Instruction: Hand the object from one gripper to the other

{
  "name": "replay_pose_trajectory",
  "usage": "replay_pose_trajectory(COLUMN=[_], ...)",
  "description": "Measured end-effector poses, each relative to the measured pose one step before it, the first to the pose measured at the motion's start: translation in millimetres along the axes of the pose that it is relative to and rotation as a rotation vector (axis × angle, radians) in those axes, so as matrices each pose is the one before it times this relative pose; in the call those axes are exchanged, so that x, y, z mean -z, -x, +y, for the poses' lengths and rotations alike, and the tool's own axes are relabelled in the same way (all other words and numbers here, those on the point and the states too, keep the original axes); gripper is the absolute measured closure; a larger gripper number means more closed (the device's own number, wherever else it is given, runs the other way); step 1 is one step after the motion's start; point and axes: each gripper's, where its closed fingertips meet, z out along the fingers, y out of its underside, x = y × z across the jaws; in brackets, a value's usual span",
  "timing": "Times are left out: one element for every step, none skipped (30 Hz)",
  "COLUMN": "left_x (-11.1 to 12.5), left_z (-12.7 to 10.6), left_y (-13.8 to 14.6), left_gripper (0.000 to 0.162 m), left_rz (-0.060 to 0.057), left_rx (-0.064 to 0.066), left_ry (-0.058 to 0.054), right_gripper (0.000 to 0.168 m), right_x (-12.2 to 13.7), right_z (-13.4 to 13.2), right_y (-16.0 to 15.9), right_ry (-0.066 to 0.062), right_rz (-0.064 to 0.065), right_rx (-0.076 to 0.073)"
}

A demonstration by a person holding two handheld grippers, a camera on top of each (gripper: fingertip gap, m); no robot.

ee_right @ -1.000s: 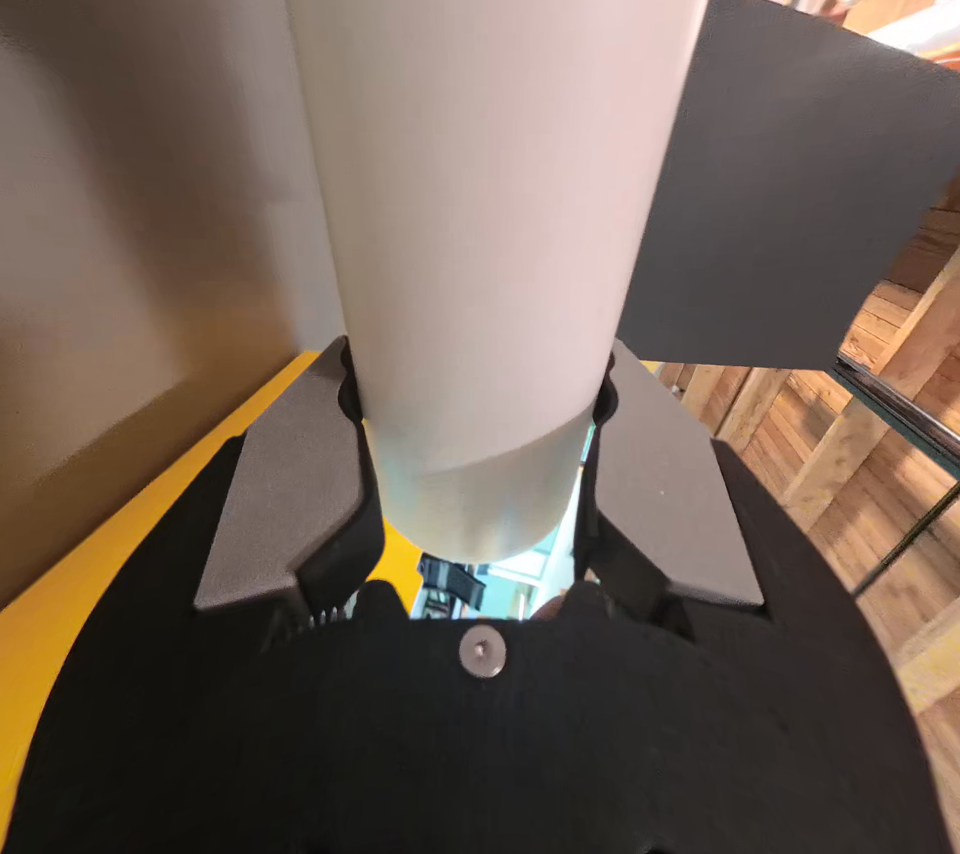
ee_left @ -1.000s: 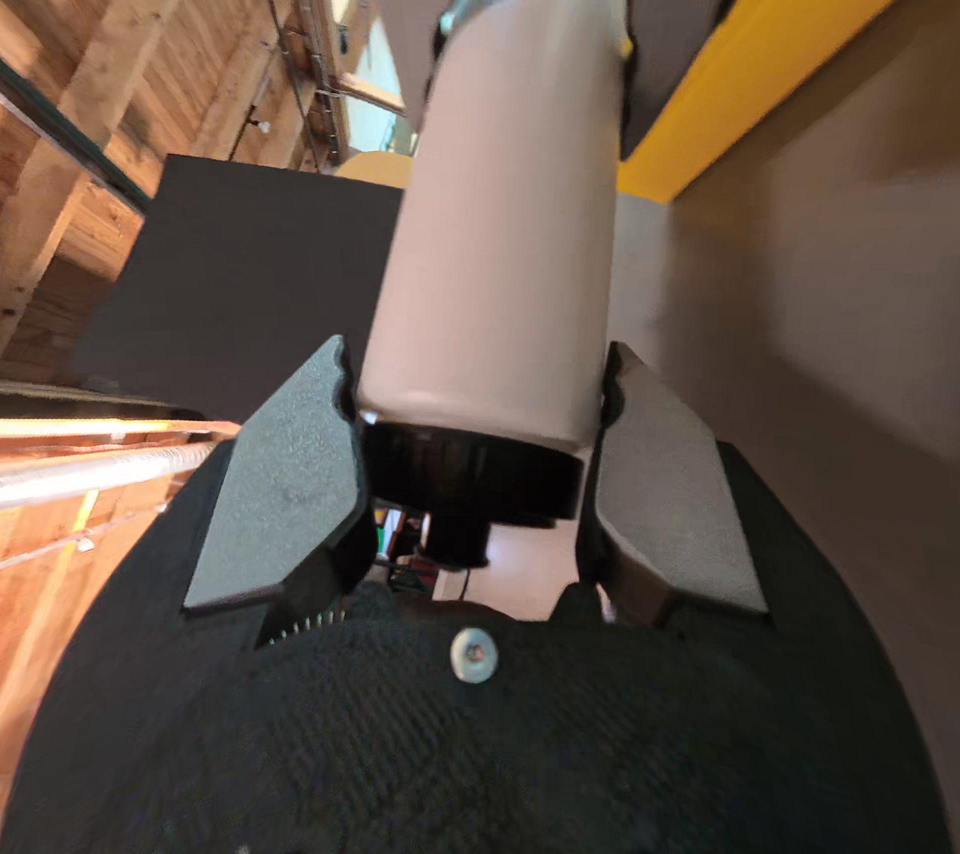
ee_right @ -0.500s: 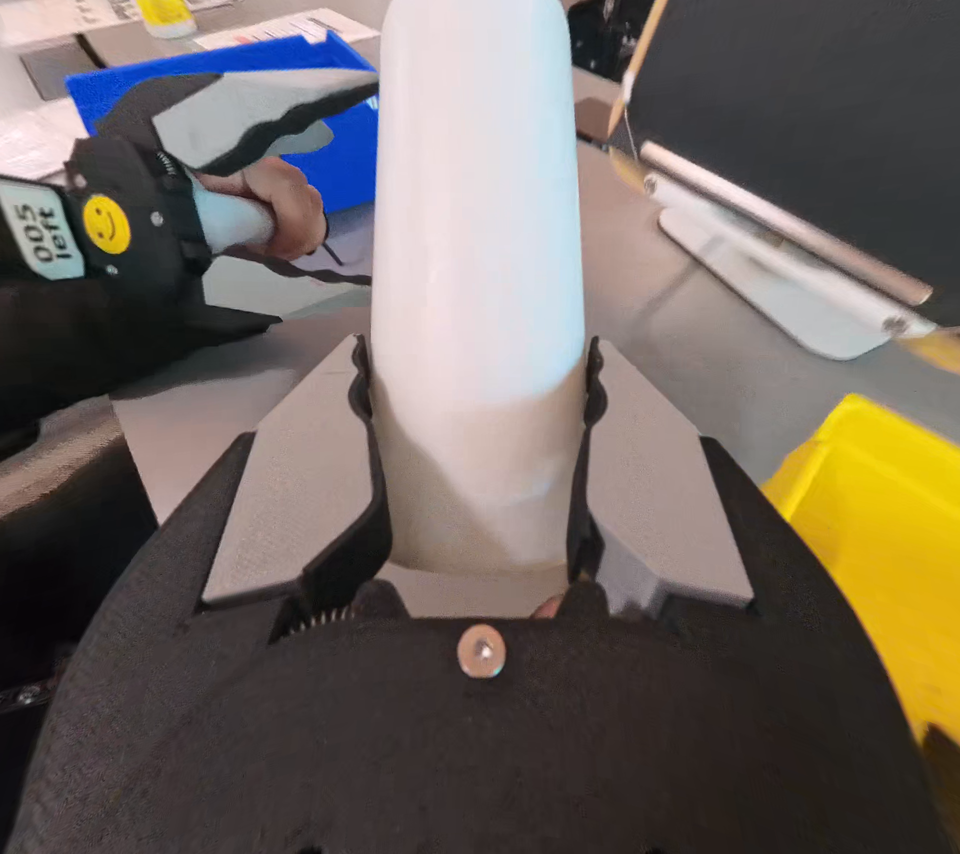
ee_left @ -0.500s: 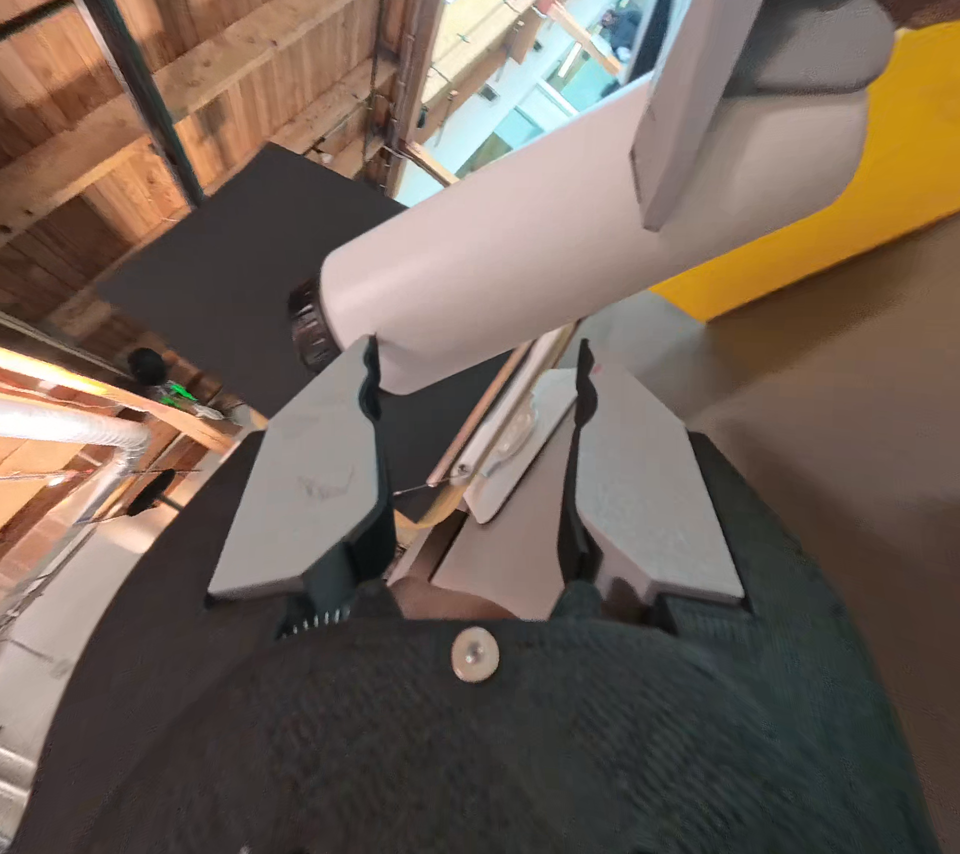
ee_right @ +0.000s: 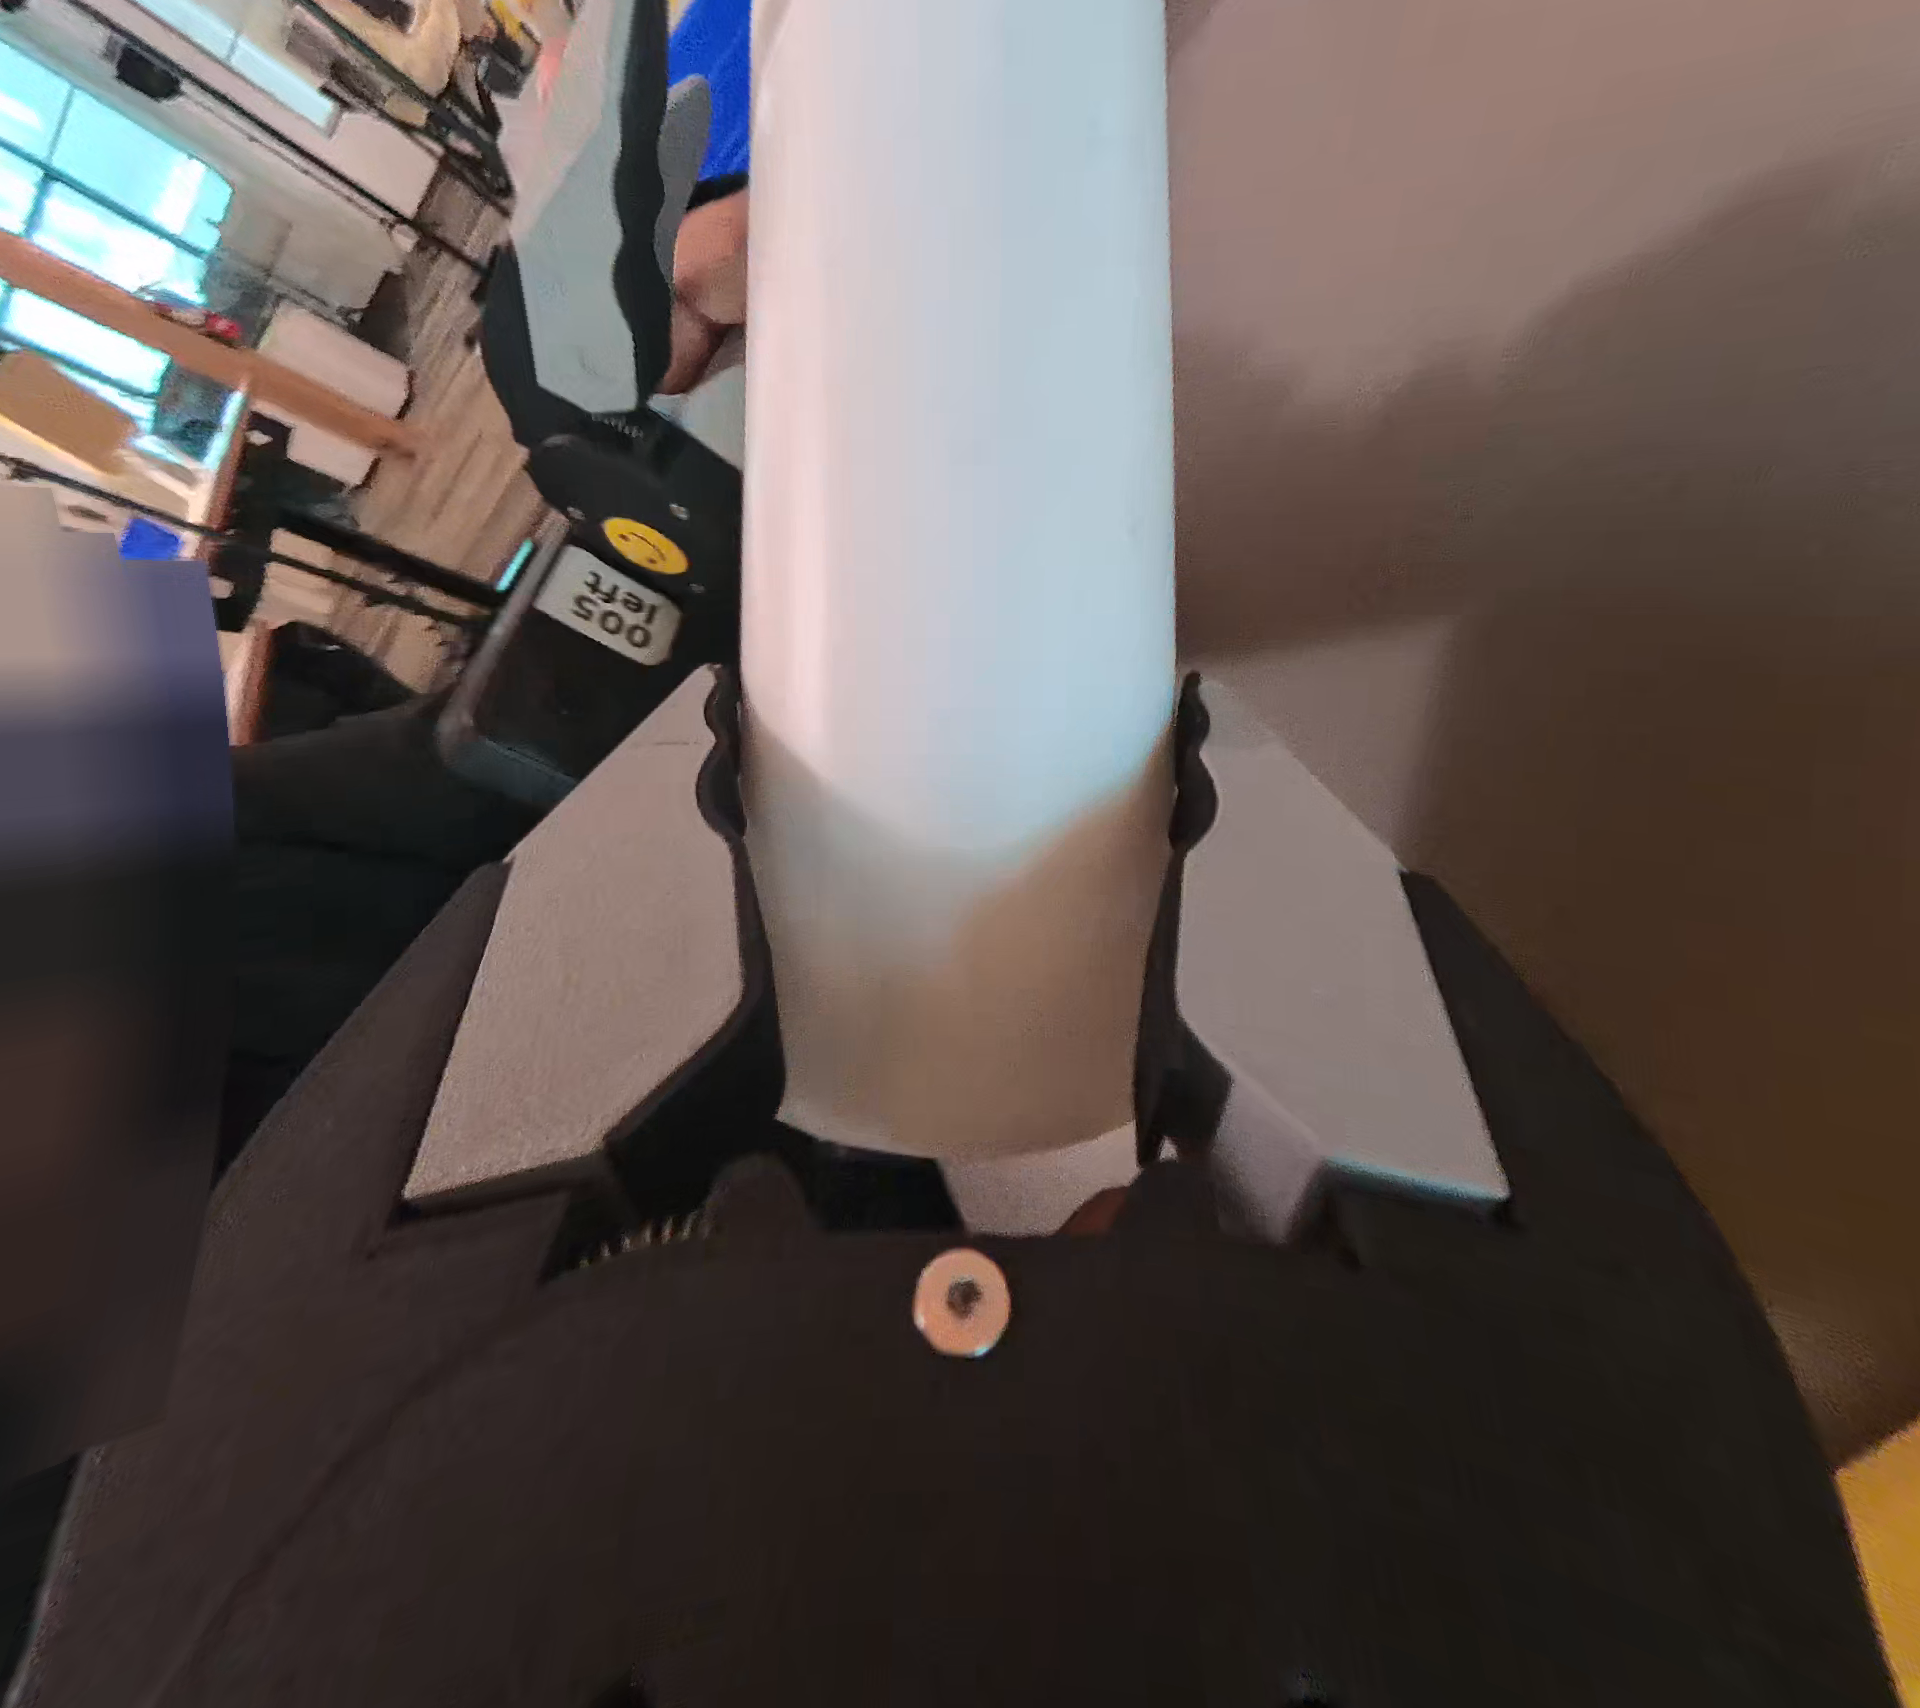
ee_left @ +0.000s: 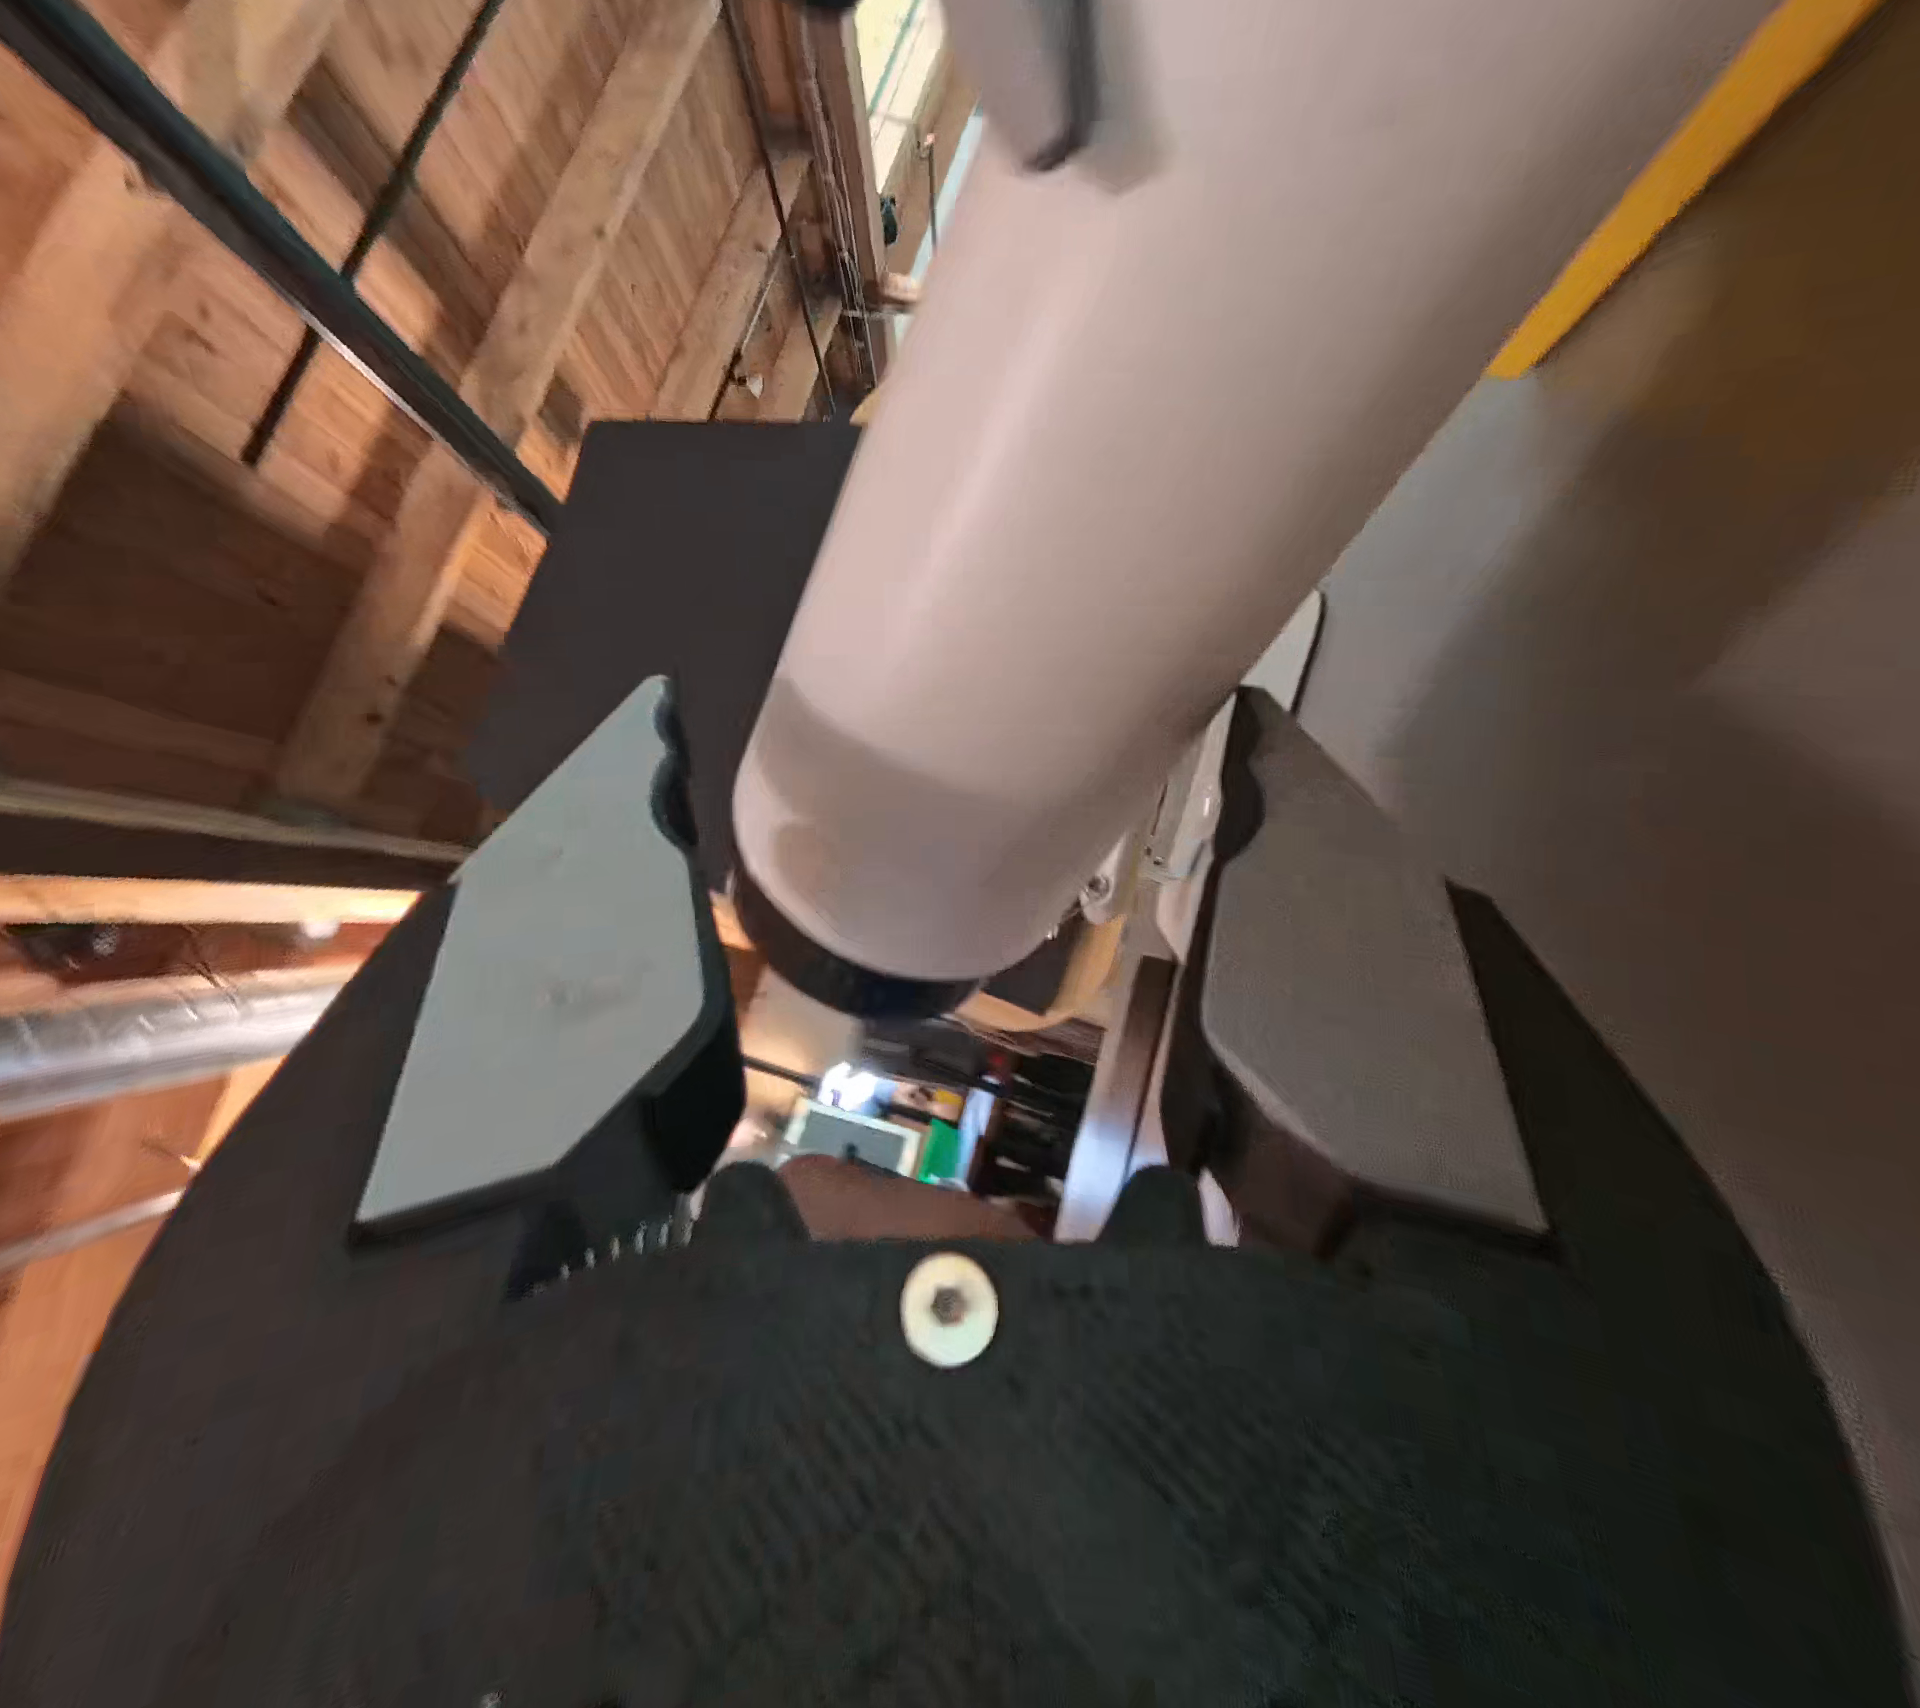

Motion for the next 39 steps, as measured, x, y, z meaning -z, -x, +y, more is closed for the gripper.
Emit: replay_pose_trajectory(left_x=[-1.16, -1.70, -1.53, -1.33, -0.14, 0.66, 0.14, -0.07, 0.30, 0.65, 0.45, 1.28, 1.67, 1.34, 0.90, 0.15, -0.11, -0.01, 0.60, 0.74, 0.80, 0.61, -0.40, -1.84, -3.50, -4.70, -5.17, -5.39, -4.91, -3.66, -2.57, -1.86, -1.50, -0.41, 1.28, 1.78, 2.04, 1.68, 1.32], left_z=[-6.29, -7.11, -3.89, -1.02, -0.57, 1.37, 3.75, 3.10, -0.13, -0.77, -0.50, -1.89, -2.58, -2.03, -2.09, -3.46, -4.60, -4.73, -4.85, -3.40, -1.38, -0.05, 2.79, 5.39, 8.15, 6.92, 5.83, 7.36, 6.67, 5.21, 6.59, 6.98, 4.35, 0.08, -3.77, -3.41, -2.72, -2.05, -1.84], left_y=[-5.97, -1.24, 2.60, 1.39, -3.10, -4.81, -2.40, -2.19, -1.54, -0.48, 1.02, 0.14, 0.19, -2.76, -5.00, -4.66, -4.33, -4.86, -3.79, -3.24, -1.40, -1.57, -2.94, -2.99, -4.76, -4.98, -4.15, -3.34, -2.11, -1.74, 1.73, 2.88, -0.21, -3.67, -3.37, -0.62, -0.34, -1.87, -2.02], left_gripper=[0.068, 0.064, 0.060, 0.057, 0.056, 0.057, 0.058, 0.060, 0.061, 0.062, 0.063, 0.063, 0.064, 0.064, 0.064, 0.064, 0.064, 0.064, 0.064, 0.064, 0.065, 0.065, 0.065, 0.064, 0.064, 0.064, 0.064, 0.064, 0.064, 0.064, 0.064, 0.066, 0.066, 0.067, 0.067, 0.067, 0.068, 0.068, 0.070], left_rz=[0.0038, -0.0258, -0.0383, -0.0158, 0.0198, 0.0251, 0.0159, 0.0329, 0.0429, 0.0430, 0.0396, 0.0436, 0.0305, 0.0443, 0.0606, 0.0630, 0.0692, 0.0798, 0.0739, 0.0669, 0.0463, 0.0344, 0.0333, 0.0265, 0.0384, 0.0399, 0.0343, 0.0285, 0.0194, 0.0091, -0.0138, -0.0160, 0.0115, 0.0381, 0.0375, 0.0085, 0.0010, 0.0098, 0.0121], left_rx=[-0.0362, -0.0258, -0.0470, -0.0331, -0.0118, -0.0188, 0.0031, 0.0510, 0.0938, 0.1108, 0.1155, 0.0987, 0.0748, 0.0717, 0.0933, 0.1160, 0.1271, 0.1371, 0.1374, 0.1154, 0.0888, 0.0625, 0.0453, 0.0381, 0.0483, 0.0572, 0.0538, 0.0488, 0.0342, 0.0145, 0.0104, 0.0074, 0.0276, 0.0426, 0.0462, 0.0133, -0.0035, -0.0004, 0.0044], left_ry=[-0.0129, -0.0128, 0.0074, 0.0155, 0.0050, 0.0065, 0.0189, 0.0150, -0.0095, -0.0126, -0.0130, -0.0203, -0.0211, -0.0150, -0.0160, -0.0238, -0.0276, -0.0243, -0.0288, -0.0194, -0.0052, -0.0009, 0.0175, 0.0290, 0.0420, 0.0295, 0.0207, 0.0333, 0.0312, 0.0226, 0.0323, 0.0343, 0.0170, -0.0084, -0.0246, -0.0145, -0.0114, -0.0091, -0.0107], right_gripper=[0.086, 0.086, 0.086, 0.086, 0.086, 0.085, 0.084, 0.082, 0.080, 0.075, 0.070, 0.064, 0.062, 0.061, 0.068, 0.076, 0.074, 0.072, 0.068, 0.065, 0.062, 0.056, 0.052, 0.051, 0.048, 0.046, 0.046, 0.044, 0.045, 0.050, 0.052, 0.057, 0.061, 0.064, 0.069, 0.070, 0.071, 0.071, 0.071], right_x=[-1.27, -2.29, -4.04, -5.71, -6.71, -6.23, -4.03, -1.04, 2.16, 4.81, 6.67, 7.91, 9.09, 9.46, 9.81, 10.34, 9.96, 8.52, 6.24, 3.38, 0.76, -1.82, -3.52, -4.74, -6.15, -7.81, -9.27, -10.37, -11.77, -12.32, -11.92, -9.99, -7.84, -4.96, -1.09, 1.27, 2.00, 1.99, 1.85], right_z=[4.22, 3.77, 5.94, 7.80, 8.89, 8.30, 4.28, -0.03, -3.21, -6.00, -7.87, -9.95, -11.75, -11.12, -11.23, -13.36, -13.55, -9.18, -3.56, 1.33, 4.99, 6.67, 6.66, 6.40, 5.34, 3.43, 2.02, 2.18, 5.19, 10.26, 11.88, 6.46, 2.60, -0.45, -4.25, -5.16, -4.49, -3.56, -2.98], right_y=[2.50, 7.68, 9.45, 5.61, 2.00, 0.34, 0.13, 2.13, 5.57, 8.27, 10.35, 9.53, 7.11, 5.73, 7.57, 8.22, 3.85, -0.68, -2.30, -2.87, -2.23, -1.64, -2.30, -2.66, -2.52, -0.83, 2.60, 5.04, 3.19, -2.19, -3.63, 3.20, 4.09, 0.36, -0.43, -0.49, -0.37, 0.58, 0.96], right_ry=[0.0287, 0.0306, 0.0466, 0.0563, 0.0597, 0.0567, 0.0317, 0.0048, -0.0092, -0.0209, -0.0336, -0.0545, -0.0675, -0.0587, -0.0555, -0.0681, -0.0677, -0.0438, -0.0206, -0.0073, 0.0002, -0.0016, -0.0046, 0.0016, 0.0098, 0.0118, 0.0116, 0.0157, 0.0330, 0.0612, 0.0687, 0.0325, 0.0098, -0.0042, -0.0242, -0.0283, -0.0245, -0.0200, -0.0147], right_rz=[-0.0282, -0.0539, -0.0599, -0.0302, -0.0042, 0.0071, 0.0086, -0.0073, -0.0369, -0.0575, -0.0638, -0.0461, -0.0239, -0.0143, -0.0193, -0.0170, 0.0130, 0.0373, 0.0423, 0.0402, 0.0347, 0.0328, 0.0399, 0.0460, 0.0457, 0.0363, 0.0140, -0.0034, 0.0038, 0.0297, 0.0304, -0.0260, -0.0464, -0.0310, -0.0281, -0.0266, -0.0188, -0.0164, -0.0137], right_rx=[-0.0344, -0.0369, -0.0371, -0.0162, 0.0077, 0.0103, 0.0124, 0.0104, -0.0091, -0.0196, -0.0034, 0.0149, 0.0205, 0.0293, 0.0566, 0.0771, 0.0762, 0.0756, 0.0785, 0.0750, 0.0691, 0.0648, 0.0593, 0.0518, 0.0400, 0.0277, 0.0210, 0.0187, 0.0163, 0.0135, 0.0102, -0.0223, -0.0559, -0.0659, -0.0555, -0.0409, -0.0223, -0.0134, -0.0142])
